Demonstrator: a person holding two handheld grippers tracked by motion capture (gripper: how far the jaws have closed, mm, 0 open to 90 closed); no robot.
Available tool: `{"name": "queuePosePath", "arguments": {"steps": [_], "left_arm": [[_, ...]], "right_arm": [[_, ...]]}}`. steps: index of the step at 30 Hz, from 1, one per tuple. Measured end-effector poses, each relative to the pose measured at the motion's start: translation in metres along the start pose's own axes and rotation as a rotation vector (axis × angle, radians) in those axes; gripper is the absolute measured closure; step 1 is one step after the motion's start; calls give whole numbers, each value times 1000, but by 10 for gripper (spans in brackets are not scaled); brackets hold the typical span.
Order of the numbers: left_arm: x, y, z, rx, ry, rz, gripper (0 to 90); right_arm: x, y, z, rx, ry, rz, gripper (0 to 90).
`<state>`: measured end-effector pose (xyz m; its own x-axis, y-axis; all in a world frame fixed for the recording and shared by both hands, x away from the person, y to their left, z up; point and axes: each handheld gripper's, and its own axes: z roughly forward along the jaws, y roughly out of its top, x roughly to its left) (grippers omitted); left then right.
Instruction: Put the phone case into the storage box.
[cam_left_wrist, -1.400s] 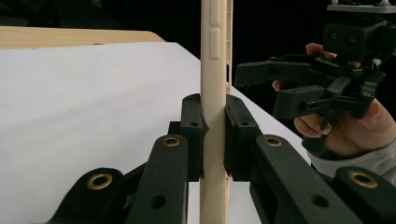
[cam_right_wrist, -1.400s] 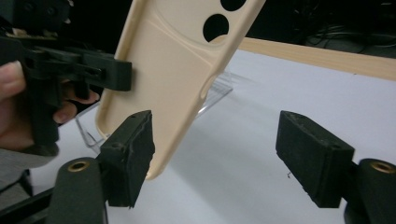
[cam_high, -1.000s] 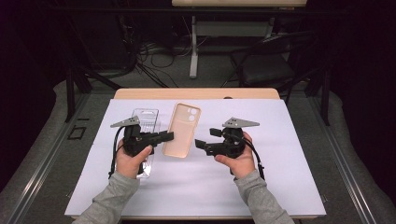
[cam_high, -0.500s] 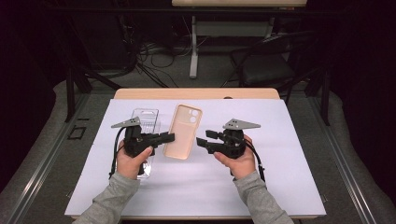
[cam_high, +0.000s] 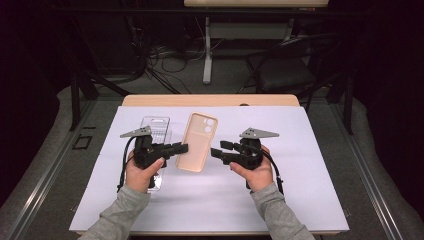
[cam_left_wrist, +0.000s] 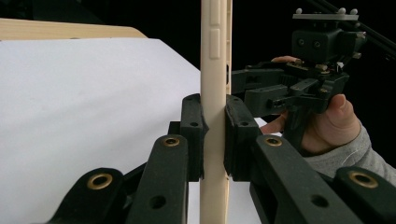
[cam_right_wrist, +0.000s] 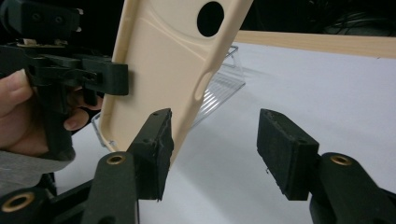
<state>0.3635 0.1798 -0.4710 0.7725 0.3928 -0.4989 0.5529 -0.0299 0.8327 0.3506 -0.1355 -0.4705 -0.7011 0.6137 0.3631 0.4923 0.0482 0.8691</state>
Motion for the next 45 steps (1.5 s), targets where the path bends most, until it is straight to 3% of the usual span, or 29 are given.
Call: {"name": "queuePosePath", "arguments": {"steps": [6, 14, 45], "left_arm": [[-1, -1, 2, 5, -16, 0, 805], [-1, -2, 4, 11, -35, -9, 805], [-6, -5, 10, 28, -59, -1, 805]], "right_arm": [[-1, -2, 2, 3, 71, 54, 504], [-3, -3, 2, 11, 110, 82, 569], [-3, -5, 6, 52, 167, 138, 704]]}}
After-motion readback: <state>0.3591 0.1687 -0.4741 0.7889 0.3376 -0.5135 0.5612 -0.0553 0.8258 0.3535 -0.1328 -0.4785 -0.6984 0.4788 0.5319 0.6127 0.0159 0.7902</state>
